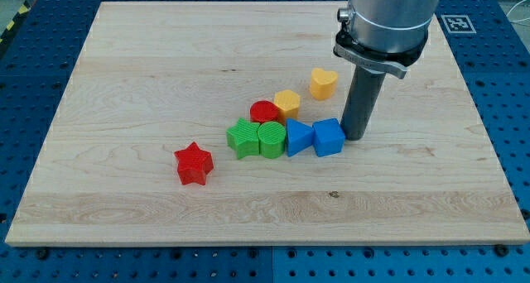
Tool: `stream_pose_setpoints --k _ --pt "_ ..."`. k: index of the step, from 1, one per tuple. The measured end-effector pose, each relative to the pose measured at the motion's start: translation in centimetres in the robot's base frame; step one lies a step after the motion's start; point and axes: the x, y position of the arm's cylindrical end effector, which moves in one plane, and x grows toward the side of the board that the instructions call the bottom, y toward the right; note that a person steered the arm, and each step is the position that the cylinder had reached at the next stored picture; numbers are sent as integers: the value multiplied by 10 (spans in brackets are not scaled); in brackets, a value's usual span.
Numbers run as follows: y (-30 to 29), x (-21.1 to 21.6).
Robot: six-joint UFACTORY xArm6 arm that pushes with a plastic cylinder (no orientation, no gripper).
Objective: Move the red star towards top center
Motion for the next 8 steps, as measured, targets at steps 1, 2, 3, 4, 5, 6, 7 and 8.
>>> stream_pose_setpoints --k 1,2,3,4,5,6,7,8 --pt "10 -2" --pt "25 11" --pt "29 40" --pt "27 69" --pt "1 85" --pt "-31 86" --pt "-56 86" --pt "-78 86"
